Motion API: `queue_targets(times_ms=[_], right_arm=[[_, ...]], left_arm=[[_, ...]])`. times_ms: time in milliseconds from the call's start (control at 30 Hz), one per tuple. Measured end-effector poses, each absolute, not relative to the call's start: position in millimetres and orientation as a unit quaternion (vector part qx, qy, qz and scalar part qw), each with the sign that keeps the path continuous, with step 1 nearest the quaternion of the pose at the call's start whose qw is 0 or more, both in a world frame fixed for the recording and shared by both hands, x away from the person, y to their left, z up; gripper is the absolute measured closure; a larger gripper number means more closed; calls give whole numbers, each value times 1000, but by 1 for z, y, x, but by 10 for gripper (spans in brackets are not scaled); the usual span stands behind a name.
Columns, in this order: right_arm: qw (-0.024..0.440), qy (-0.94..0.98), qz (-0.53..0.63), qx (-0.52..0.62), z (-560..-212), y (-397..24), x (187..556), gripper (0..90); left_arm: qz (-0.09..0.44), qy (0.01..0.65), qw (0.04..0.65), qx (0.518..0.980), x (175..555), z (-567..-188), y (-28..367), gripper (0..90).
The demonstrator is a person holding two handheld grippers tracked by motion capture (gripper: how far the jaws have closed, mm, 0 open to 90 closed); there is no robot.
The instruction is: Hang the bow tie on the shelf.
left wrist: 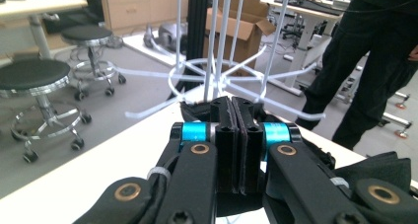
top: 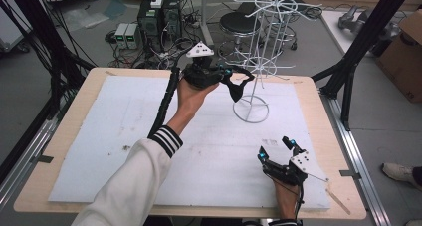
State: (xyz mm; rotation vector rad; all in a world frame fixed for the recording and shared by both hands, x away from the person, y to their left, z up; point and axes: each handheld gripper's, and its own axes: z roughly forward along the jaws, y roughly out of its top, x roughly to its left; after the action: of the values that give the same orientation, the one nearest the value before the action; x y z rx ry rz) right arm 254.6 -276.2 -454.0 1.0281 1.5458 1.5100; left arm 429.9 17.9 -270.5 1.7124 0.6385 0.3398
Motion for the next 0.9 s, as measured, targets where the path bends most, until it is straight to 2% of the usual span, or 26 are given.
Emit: queue_targets(times_ms=[900], right_arm=[[364, 600, 589, 401, -454, -276, 254, 107]], left_arm=[[121, 286, 567, 763, 430, -323, 5, 881]])
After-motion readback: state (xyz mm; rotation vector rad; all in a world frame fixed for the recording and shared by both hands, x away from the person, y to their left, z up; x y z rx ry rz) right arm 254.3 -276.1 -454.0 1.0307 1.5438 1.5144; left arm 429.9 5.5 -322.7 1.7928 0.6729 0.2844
